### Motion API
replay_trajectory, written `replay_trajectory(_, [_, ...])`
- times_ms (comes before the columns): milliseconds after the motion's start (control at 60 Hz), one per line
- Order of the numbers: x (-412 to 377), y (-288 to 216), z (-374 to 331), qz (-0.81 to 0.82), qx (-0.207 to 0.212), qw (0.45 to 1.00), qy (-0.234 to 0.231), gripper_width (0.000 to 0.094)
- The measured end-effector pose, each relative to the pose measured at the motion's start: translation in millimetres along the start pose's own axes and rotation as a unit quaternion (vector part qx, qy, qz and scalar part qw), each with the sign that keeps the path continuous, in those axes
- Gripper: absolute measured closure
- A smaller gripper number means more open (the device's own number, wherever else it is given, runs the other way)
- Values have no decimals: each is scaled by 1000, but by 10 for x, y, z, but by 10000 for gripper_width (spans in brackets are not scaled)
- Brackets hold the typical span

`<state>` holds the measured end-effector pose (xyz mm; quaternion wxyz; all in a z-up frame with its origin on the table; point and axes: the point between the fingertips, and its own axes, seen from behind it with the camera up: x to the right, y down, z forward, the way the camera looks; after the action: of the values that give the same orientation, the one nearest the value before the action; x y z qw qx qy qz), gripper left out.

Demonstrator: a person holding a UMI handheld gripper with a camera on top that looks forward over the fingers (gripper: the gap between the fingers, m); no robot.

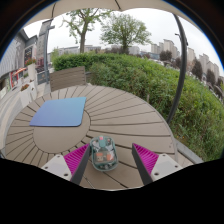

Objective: Arrange mouse

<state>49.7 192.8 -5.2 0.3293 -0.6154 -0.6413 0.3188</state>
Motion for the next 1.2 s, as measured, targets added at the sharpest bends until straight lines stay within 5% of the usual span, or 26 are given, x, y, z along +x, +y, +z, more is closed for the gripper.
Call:
replay_trajectory(333, [38, 7, 184, 17, -23, 1000, 6, 148])
replay_trajectory(383, [20, 13, 175, 13, -23, 1000, 8, 279])
replay_trajectory(417, [-33, 11, 181, 15, -24, 1000, 0, 496])
replay_trajectory(467, [12, 19, 154, 11, -30, 999, 16, 521])
replay_trajectory(617, [-59, -127, 72, 39, -46, 998, 16, 555])
replay_trajectory(917, [-1259, -1630, 242, 53, 10, 998, -42, 579])
replay_trajectory(1017, [-1880, -1649, 664, 54, -7, 996, -75, 579])
replay_trajectory(1200, [-2381, -1231, 1319, 36, -52, 996, -65, 579])
